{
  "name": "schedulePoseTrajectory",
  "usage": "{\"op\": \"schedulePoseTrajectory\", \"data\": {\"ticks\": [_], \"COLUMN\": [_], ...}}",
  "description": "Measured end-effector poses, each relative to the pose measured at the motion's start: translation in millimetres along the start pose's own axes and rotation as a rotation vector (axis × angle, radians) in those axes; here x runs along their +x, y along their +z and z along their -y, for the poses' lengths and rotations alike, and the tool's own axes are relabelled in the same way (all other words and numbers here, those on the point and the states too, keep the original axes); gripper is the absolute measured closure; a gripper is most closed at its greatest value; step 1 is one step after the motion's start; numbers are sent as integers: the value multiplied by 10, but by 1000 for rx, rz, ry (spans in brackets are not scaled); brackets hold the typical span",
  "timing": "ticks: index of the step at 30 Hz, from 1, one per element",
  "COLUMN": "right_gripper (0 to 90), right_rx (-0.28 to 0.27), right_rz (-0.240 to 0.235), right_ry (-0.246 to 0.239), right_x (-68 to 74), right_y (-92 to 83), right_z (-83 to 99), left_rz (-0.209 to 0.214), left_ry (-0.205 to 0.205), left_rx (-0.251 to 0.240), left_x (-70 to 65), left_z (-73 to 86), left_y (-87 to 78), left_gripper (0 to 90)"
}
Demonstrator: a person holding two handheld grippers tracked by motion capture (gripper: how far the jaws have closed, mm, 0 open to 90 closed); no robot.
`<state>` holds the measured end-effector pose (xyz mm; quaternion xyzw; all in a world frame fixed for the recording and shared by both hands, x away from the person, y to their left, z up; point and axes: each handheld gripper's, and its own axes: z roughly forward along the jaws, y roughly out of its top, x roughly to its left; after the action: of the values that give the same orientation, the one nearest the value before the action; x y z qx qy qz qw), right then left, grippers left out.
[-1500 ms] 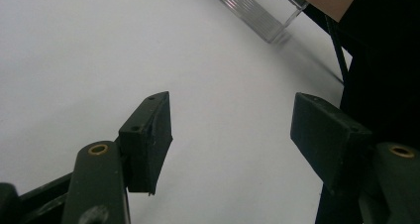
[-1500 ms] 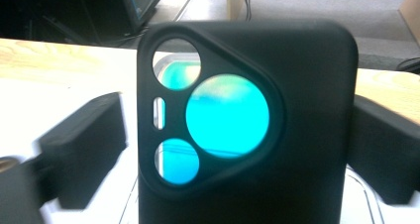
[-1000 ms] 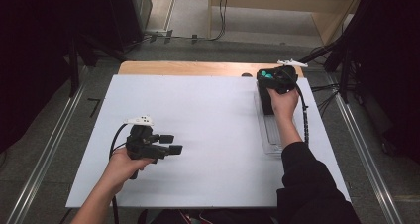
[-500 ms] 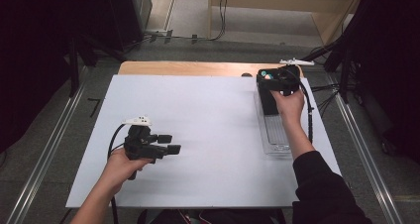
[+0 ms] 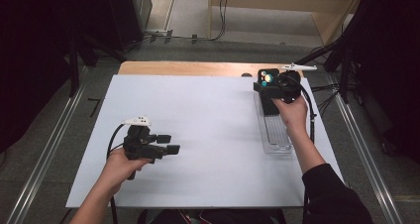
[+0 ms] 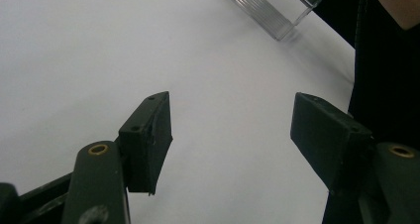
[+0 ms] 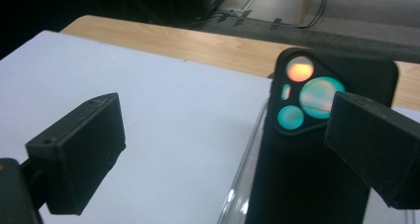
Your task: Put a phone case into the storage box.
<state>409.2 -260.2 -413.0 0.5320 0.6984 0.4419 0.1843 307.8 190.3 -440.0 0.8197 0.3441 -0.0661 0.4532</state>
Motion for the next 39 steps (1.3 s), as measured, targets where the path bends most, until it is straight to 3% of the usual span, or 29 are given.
{"op": "schedulePoseTrajectory", "data": {"ticks": [7,15,19,29,33,39], "right_gripper": [7,9,108,123,124,125], "right_rx": [20,19,29,39,13,23], "right_rz": [-32,-108,-134,-205,-212,-271], "right_ry": [-27,-54,-77,-105,-152,-143], "right_x": [117,249,305,342,369,409], "right_y": [-69,-132,-145,-168,-213,-258], "right_z": [36,76,116,203,244,309], "left_rz": [2,6,4,6,6,2], "left_ry": [4,8,4,6,8,14], "left_rx": [2,2,2,-2,-9,-9], "left_x": [1,6,7,25,27,18], "left_z": [0,7,9,18,19,17], "left_y": [1,-13,-13,-39,-55,-65], "left_gripper": [330,330,330,330,329,330]}}
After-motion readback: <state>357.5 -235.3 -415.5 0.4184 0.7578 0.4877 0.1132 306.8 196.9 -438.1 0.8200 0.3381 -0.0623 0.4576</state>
